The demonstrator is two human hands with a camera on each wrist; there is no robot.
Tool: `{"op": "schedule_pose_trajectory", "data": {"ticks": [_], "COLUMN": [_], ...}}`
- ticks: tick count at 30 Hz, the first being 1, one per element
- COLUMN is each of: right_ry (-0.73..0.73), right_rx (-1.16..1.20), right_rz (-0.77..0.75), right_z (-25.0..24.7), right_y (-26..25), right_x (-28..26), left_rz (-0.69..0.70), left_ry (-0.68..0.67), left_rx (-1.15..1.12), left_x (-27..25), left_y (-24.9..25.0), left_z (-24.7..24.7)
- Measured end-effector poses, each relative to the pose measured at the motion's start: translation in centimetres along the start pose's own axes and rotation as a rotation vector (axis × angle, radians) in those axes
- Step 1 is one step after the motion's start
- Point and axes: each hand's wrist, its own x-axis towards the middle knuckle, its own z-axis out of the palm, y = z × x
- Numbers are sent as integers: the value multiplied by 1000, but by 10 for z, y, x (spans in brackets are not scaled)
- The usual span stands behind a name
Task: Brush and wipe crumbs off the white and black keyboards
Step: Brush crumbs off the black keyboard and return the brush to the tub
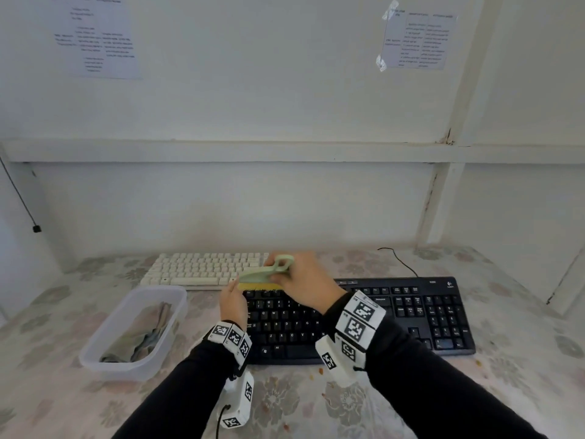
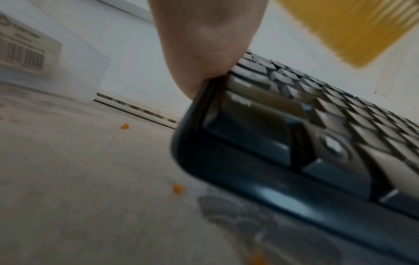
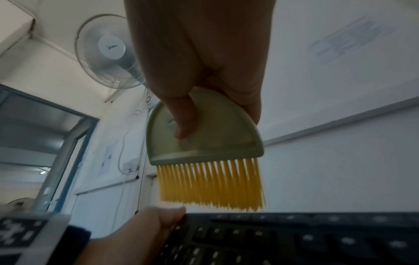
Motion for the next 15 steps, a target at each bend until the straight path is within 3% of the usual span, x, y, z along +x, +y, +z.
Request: {"op": "schedule_pose_trajectory", "data": {"ticks": [5,11,15], "right_ry": [32,60,159], "right_rx": [-25,-98,-144], "right_rz": [55,190,301], "right_z": [6,-29,-59], "right_y": [9,59,93], "right_x": [1,-20,-45], "left_rz": [27,8,-3], "left_ry": [0,-17,-9], "left_rx": [-2,-98,-75], "left_x": [3,4,2], "left_y": [-2,-5,-4], "left_z": [-1,2,1]}}
